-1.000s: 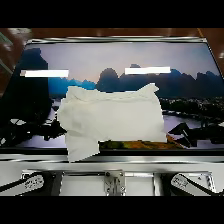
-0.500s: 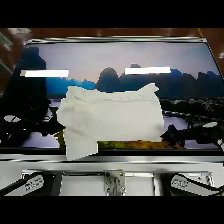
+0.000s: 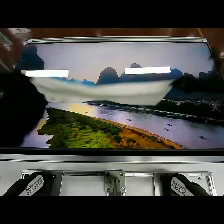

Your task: Fold the shirts.

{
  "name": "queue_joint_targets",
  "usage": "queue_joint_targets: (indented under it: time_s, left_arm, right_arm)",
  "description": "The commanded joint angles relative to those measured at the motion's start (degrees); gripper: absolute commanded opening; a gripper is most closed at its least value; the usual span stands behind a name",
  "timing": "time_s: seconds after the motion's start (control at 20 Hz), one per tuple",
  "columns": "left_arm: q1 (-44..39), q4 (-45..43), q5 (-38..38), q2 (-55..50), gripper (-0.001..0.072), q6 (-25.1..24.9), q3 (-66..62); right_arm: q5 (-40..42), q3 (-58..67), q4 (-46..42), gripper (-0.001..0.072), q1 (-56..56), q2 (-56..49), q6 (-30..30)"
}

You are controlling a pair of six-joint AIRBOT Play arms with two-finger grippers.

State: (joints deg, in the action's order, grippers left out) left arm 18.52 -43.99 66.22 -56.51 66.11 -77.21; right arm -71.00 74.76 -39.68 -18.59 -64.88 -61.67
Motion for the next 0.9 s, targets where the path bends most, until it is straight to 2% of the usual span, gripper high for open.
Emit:
queue_joint_targets:
  time_s: [0.0,0.1,0.2,0.3,0.4,0.5,0.6,0.85]
  left_arm:
    - [0.0,-1.5,-4.0,7.1,0.0038,1.0,-29.4]
    - [0.0,-2.7,-4.5,9.7,0.0038,5.0,-41.2]
    - [0.0,-4.7,-4.0,13.5,0.0038,10.6,-45.3]
    - [0.0,-11.7,-1.0,18.6,0.0038,14.6,-45.2]
    - [0.0,-20.9,5.7,21.4,0.0038,17.1,-45.1]
    - [0.0,-26.0,13.6,22.1,0.0039,17.7,-44.2]
    - [0.0,-25.5,18.2,22.1,0.004,17.7,-41.4]
    - [0.0,-23.5,21.4,21.6,0.004,17.4,-27.9]
  right_arm:
    - [3.3,24.0,-8.2,0.0077,0.8,12.4,-2.4]
    - [7.4,32.4,-15.5,0.0077,0.8,19.6,-5.8]
    - [8.0,34.9,-20.7,0.0077,0.8,26.2,-7.2]
    - [7.3,34.9,-28.3,0.0077,0.8,31.8,-12.6]
    - [5.6,34.9,-36.7,0.0077,0.8,34.8,-17.9]
    - [0.5,34.9,-41.6,0.0077,0.8,35.2,-19.5]
    - [-6.4,34.2,-42.0,0.0077,0.8,34.2,-19.6]
    - [-25.5,29.5,-41.9,0.0077,0.8,26.8,-20.1]
